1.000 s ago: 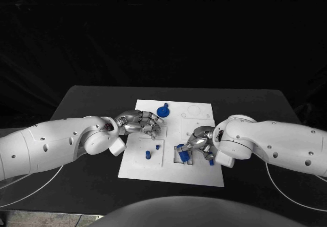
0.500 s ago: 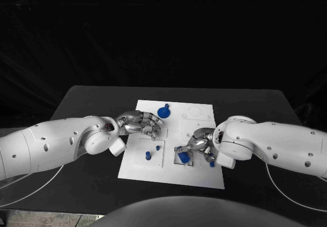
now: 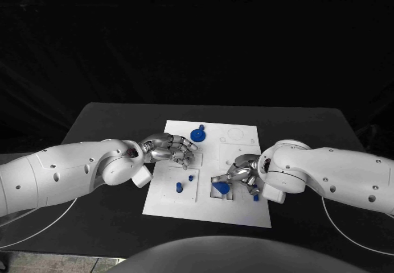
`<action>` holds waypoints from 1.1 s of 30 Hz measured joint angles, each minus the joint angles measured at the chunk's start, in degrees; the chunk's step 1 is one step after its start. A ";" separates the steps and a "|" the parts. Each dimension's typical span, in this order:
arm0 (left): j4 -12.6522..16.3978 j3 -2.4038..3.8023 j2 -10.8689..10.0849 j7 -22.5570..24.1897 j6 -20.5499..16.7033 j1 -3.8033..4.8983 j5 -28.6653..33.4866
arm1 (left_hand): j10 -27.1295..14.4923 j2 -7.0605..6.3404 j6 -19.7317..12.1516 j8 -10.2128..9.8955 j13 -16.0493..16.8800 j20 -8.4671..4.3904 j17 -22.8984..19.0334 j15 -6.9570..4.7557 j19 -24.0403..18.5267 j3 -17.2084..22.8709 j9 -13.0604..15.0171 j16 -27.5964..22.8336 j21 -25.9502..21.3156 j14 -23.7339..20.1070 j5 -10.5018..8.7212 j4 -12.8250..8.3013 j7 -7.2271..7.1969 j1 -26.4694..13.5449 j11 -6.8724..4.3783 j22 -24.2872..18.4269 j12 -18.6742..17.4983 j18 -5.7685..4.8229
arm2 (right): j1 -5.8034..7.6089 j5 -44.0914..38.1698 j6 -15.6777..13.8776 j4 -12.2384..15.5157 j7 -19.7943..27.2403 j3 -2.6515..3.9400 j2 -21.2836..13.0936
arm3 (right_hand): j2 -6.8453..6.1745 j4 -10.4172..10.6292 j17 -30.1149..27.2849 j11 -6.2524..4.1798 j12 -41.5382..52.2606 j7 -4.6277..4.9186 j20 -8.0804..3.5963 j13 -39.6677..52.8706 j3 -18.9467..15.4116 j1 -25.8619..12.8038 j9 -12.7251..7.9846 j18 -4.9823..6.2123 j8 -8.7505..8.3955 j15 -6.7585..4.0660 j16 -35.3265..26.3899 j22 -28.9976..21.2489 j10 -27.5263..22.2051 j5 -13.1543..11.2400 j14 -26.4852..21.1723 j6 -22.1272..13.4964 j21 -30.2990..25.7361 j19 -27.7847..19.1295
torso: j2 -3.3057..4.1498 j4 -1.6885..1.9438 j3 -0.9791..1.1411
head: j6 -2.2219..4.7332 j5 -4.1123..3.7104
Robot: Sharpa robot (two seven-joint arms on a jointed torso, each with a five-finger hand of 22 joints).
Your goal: Assemble the parts on the task board
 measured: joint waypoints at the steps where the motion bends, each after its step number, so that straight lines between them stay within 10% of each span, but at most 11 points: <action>1: -0.02 0.00 0.01 -0.02 0.02 -0.01 0.00 | 0.00 0.00 0.01 0.00 0.00 0.00 0.00 0.00 0.00 0.00 0.00 0.00 0.00 0.00 0.00 0.00 -0.01 0.00 0.00 0.00 0.00 0.00 | -0.01 -0.06 0.00 0.02 0.02 0.00 -0.03 | 0.00 0.16 0.00 0.00 0.00 -0.01 0.00 0.00 -0.26 0.00 0.07 0.00 0.04 0.00 0.00 0.00 0.00 -0.58 0.00 0.01 -0.04 0.00 | 0.00 0.00 0.00 | 0.00 0.01; 16: -0.29 0.00 0.04 -0.33 0.28 -0.16 -0.05 | 0.20 -0.02 0.43 0.00 -0.09 0.00 -0.04 0.00 0.00 0.31 -0.01 0.00 0.00 0.00 0.00 0.01 -0.04 -0.02 -0.20 -0.01 -0.01 0.00 | -0.20 -0.56 -0.51 1.08 0.08 -0.14 -1.28 | -0.15 1.93 0.05 0.00 0.00 0.16 0.00 0.00 -2.33 -0.14 1.30 -0.01 2.24 0.00 0.00 -0.01 0.00 -1.37 0.00 -0.54 -0.79 0.00 | -0.02 0.00 0.01 | 0.00 0.18; 33: -0.57 0.00 0.22 -0.90 0.81 -0.33 -0.10 | 0.41 -0.23 0.94 -0.21 -0.11 0.00 -0.04 0.00 0.00 0.60 -0.01 0.00 0.22 0.00 0.00 0.02 -0.12 -0.23 0.01 -0.02 -0.21 0.00 | 0.59 -0.78 -1.50 3.24 -0.04 -0.05 -3.69 | 1.19 4.89 0.03 -0.62 0.00 -1.13 -0.23 0.00 -7.74 -0.94 7.30 0.00 9.95 -0.45 0.00 -0.02 0.22 0.11 0.01 -2.02 -1.16 0.23 | -0.04 -0.02 0.00 | 0.00 0.24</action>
